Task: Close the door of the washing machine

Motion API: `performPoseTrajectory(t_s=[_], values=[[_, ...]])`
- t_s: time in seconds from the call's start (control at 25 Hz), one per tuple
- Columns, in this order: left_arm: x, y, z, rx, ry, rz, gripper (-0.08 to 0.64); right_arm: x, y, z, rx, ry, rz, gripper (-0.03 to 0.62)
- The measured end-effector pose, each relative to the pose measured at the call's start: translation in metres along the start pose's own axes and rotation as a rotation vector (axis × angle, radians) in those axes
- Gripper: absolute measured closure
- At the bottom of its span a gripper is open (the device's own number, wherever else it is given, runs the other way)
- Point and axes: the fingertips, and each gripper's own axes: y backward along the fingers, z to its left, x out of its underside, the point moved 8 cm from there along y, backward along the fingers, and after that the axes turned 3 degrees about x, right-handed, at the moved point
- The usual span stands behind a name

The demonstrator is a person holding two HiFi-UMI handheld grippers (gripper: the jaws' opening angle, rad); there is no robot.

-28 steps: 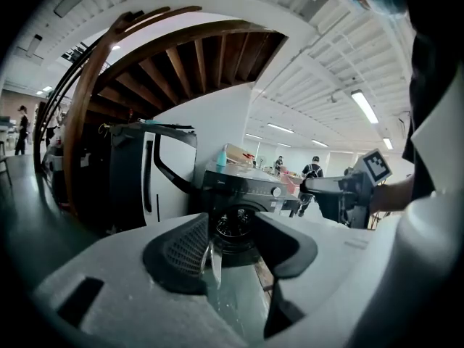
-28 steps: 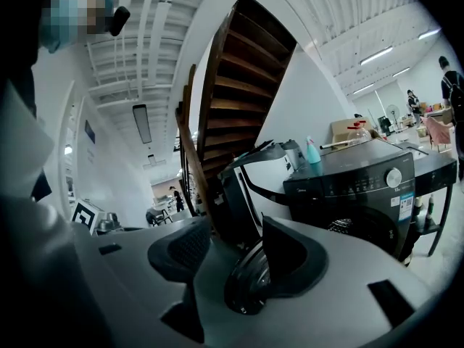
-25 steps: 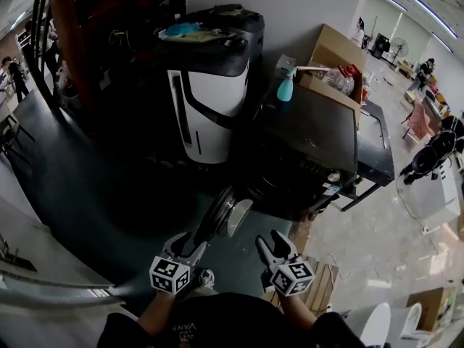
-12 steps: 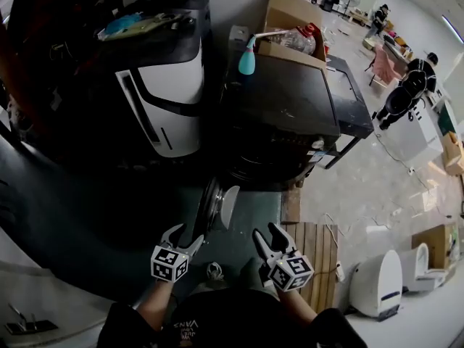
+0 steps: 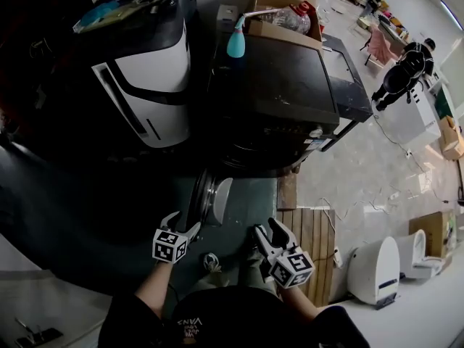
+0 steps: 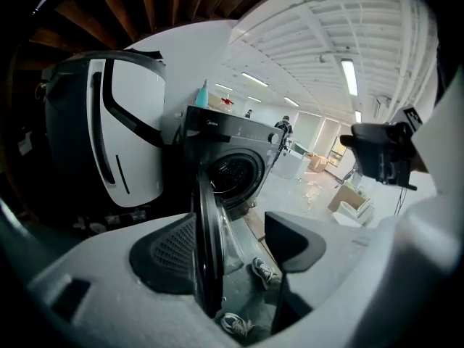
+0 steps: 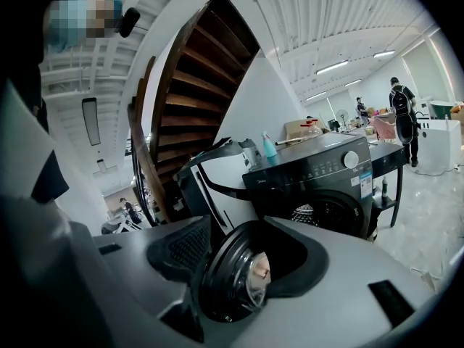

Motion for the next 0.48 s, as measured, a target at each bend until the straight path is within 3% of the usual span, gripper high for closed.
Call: performPoseTrajectory(t_s=[0.48], values=[[0.020,-0.060,0.026,-0.069,0.076,0.193,0.230,-0.012,-0.034,-0.051,-0.060,0.015,0.100,0.387]])
